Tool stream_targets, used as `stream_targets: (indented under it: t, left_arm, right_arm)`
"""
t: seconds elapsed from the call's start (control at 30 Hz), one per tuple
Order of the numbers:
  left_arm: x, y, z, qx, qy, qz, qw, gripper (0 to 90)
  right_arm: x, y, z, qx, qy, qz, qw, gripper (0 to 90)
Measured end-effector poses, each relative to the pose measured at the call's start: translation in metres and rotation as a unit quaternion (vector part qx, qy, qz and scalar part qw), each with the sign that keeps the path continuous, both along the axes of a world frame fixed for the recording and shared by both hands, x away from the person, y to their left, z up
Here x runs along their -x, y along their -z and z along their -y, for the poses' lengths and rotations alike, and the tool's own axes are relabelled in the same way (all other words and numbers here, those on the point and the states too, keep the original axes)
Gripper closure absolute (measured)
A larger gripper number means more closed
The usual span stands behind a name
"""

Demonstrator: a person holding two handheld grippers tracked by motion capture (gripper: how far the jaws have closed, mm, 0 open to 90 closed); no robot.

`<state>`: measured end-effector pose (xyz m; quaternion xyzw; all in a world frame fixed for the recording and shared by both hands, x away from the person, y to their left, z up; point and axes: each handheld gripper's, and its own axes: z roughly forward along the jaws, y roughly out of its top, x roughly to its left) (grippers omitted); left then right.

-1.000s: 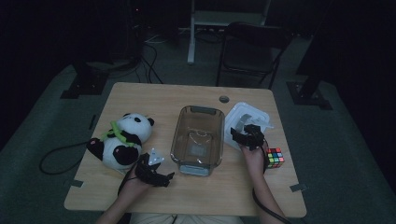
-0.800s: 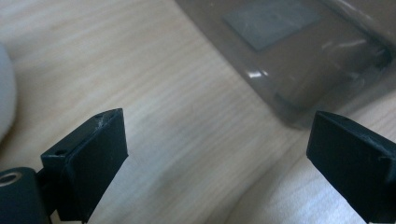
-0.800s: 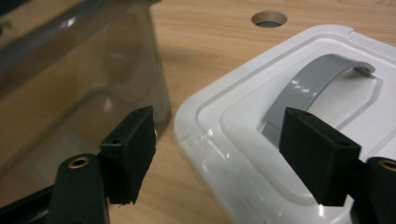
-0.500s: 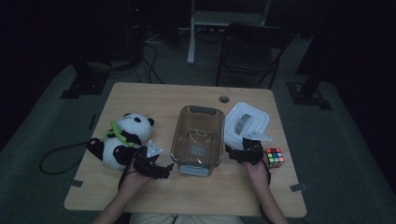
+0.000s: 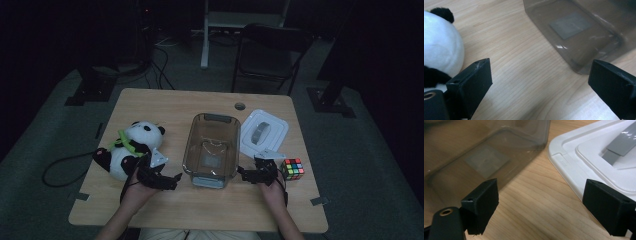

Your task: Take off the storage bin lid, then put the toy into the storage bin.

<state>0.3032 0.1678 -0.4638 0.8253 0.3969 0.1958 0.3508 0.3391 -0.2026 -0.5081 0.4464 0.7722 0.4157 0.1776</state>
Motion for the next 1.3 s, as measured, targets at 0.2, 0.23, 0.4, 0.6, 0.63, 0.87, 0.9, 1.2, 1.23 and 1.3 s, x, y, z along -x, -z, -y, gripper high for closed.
stream_targets:
  t: [0.2,0.23,0.4,0.6,0.63,0.87,0.9,1.2,1.23,1.3]
  left_arm:
    - [0.014,-0.015,-0.008,-0.011,0.003,0.014,0.9998,5.8]
    - [0.016,-0.018,-0.01,-0.011,0.001,0.016,0.9998,5.8]
    - [0.024,-0.042,-0.028,0.005,-0.009,0.036,0.9993,5.8]
    - [0.028,-0.064,-0.047,0.023,-0.033,0.062,0.9973,5.7]
    - [0.028,-0.066,-0.051,0.026,-0.038,0.065,0.9968,5.7]
    - [0.029,-0.073,-0.076,0.026,-0.067,0.066,0.9952,5.7]
    - [0.03,-0.073,-0.081,0.025,-0.073,0.069,0.9947,5.7]
    - [0.02,-0.058,-0.105,0.047,-0.111,0.044,0.9918,5.7]
    - [0.018,-0.056,-0.105,0.048,-0.115,0.042,0.9913,5.7]
    - [0.015,-0.052,-0.106,0.048,-0.116,0.039,0.9914,5.7]
  right_arm:
    - [0.0,0.001,0.001,0.012,-0.002,0.006,0.9999,13.3]
    - [0.0,0.001,0.001,0.012,-0.002,0.006,0.9999,13.3]
    - [0.002,0.002,0.004,0.005,-0.001,0.005,1.0,13.3]
    - [0.002,0.001,0.005,0.003,-0.002,0.009,1.0,13.3]
    - [0.002,0.001,0.005,0.003,-0.002,0.009,1.0,13.3]
    - [0.002,0.0,0.005,-0.001,-0.003,0.01,0.9999,13.4]
    - [0.002,0.0,0.005,-0.001,-0.003,0.01,0.9999,13.4]
    - [0.001,0.002,0.003,0.002,-0.005,0.005,1.0,13.4]
    - [0.001,0.002,0.003,0.002,-0.005,0.005,1.0,13.4]
    - [0.0,0.003,0.003,0.007,-0.003,0.004,1.0,13.4]
